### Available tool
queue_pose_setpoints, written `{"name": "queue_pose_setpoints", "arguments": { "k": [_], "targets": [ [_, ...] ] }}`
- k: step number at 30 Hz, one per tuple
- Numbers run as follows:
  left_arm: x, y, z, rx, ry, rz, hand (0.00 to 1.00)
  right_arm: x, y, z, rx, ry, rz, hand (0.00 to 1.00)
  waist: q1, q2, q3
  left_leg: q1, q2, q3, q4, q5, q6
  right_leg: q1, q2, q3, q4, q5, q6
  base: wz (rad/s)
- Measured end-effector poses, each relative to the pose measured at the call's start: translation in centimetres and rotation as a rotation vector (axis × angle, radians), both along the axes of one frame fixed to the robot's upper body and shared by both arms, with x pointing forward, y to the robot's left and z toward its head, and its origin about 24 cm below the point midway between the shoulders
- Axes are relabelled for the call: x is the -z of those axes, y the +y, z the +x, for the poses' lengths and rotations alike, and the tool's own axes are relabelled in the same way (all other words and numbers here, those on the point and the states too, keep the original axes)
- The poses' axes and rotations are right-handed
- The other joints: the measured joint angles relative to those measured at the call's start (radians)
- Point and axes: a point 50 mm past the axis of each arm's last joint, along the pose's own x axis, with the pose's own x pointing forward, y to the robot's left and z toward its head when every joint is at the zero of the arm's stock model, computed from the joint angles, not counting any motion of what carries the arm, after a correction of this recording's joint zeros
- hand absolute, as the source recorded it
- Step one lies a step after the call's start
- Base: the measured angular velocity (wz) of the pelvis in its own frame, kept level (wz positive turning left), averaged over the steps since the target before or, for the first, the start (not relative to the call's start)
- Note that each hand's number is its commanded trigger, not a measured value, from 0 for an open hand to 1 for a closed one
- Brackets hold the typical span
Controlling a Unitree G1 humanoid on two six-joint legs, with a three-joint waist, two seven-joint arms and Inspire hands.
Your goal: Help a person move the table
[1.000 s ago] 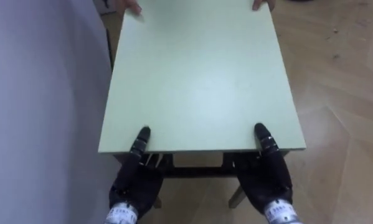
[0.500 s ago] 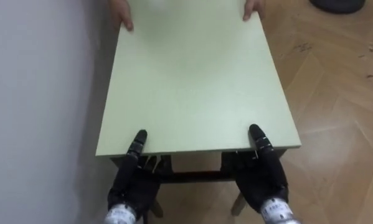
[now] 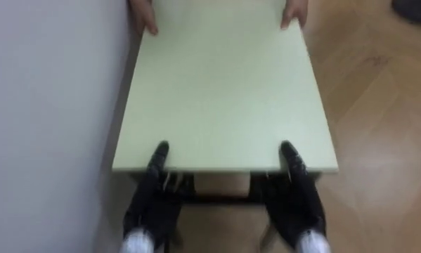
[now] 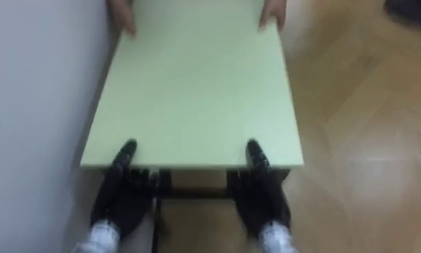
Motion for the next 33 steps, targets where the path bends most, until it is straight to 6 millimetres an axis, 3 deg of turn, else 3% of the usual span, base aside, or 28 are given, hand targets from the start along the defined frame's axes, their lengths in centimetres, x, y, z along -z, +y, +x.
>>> {"name": "queue_pose_setpoints", "arguments": {
  "k": [11, 33],
  "targets": [
    [0.15, -0.14, -0.37, 0.012, 0.005, 0.013, 1.00, 0.32, 0.26, -0.42, 0.006, 0.021, 0.008, 1.00, 0.002, -0.007, 0.0000, 0.024, 0.006, 0.032, -0.026, 0.000, 0.000, 0.030, 0.015, 0.007, -0.044, 0.006, -0.006, -0.01],
    [0.49, -0.06, -0.78, 0.020, 0.022, 0.026, 1.00, 0.68, 0.50, -0.96, 0.018, 0.047, 0.005, 1.00, 0.005, -0.006, 0.0000, 0.031, 0.006, 0.037, -0.030, 0.000, 0.000, 0.041, 0.015, 0.006, -0.050, 0.006, -0.006, 0.00]
  ]
}}
